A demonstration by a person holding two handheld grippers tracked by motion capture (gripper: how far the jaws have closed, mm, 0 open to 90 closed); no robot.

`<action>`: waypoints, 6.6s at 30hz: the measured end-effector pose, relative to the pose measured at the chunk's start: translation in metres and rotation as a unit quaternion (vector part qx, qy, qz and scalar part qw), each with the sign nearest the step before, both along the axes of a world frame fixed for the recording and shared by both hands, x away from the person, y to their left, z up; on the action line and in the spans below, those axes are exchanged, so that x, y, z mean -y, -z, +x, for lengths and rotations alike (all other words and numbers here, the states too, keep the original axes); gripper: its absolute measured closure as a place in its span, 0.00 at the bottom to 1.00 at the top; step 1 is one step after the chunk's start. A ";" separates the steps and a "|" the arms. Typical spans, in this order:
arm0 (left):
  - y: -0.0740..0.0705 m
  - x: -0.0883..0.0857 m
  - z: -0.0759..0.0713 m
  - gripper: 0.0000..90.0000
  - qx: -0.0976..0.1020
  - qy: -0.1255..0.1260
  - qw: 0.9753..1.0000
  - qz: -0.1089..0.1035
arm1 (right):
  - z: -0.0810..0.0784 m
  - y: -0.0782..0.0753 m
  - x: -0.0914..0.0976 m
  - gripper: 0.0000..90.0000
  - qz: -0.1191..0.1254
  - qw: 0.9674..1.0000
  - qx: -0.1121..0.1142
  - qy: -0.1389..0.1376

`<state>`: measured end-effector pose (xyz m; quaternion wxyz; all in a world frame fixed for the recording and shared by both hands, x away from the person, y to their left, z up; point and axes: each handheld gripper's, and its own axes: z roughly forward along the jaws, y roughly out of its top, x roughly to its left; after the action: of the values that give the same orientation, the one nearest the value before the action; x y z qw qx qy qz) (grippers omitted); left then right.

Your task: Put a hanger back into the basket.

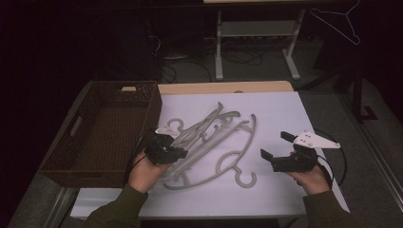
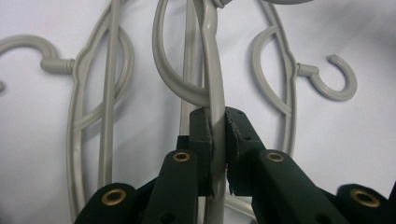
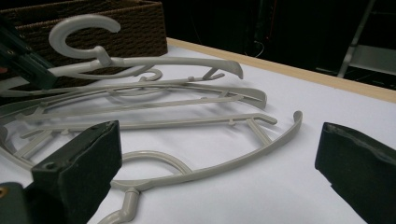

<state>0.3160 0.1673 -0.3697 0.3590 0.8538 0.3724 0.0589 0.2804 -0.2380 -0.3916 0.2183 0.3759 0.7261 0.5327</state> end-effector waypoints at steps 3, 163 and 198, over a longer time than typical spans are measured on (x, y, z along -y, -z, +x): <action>-0.004 0.001 0.000 0.91 0.004 0.002 1.000 -0.003 | 0.000 0.000 0.000 0.00 -0.003 1.000 0.001 0.000; -0.056 -0.243 0.036 0.37 0.012 -0.077 0.996 -0.047 | -0.002 0.009 0.012 0.00 -0.008 1.000 -0.005 0.026; -0.083 -0.081 0.027 0.03 0.098 0.005 0.988 -0.121 | 0.000 0.005 0.013 0.00 -0.004 1.000 -0.002 0.025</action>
<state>0.3433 0.2479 -0.2870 0.4946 0.7961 0.3355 0.0950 0.2804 -0.2506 -0.3962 0.2312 0.3941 0.7193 0.5233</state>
